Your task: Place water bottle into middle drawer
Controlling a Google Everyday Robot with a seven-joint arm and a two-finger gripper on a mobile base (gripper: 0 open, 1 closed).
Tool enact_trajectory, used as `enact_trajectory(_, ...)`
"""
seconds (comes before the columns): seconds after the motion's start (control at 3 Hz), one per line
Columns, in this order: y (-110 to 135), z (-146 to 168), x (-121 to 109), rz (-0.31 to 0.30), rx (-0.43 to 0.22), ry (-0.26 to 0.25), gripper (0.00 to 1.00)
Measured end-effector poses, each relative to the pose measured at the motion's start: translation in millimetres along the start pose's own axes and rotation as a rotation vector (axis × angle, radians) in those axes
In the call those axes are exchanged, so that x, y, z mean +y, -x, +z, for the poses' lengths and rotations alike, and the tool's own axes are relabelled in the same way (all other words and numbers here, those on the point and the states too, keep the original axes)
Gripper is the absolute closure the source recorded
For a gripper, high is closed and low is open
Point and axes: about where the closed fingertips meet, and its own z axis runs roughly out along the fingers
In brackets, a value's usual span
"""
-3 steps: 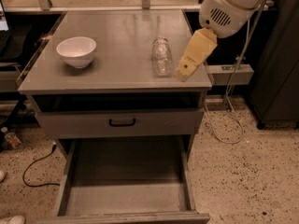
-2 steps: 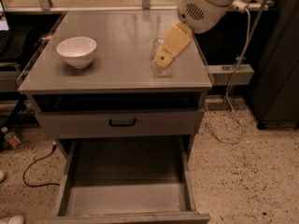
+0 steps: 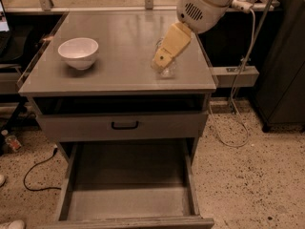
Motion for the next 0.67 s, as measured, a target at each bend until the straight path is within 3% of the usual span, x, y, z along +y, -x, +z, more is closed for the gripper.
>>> enact_trajectory(0.33, 16.4, 21.9, -12.8, 0.039, 0.014, 0.014, 0.0)
enact_trajectory(0.67, 35.5, 53.5, -37.2, 0.081, 0.062, -0.006, 0.0)
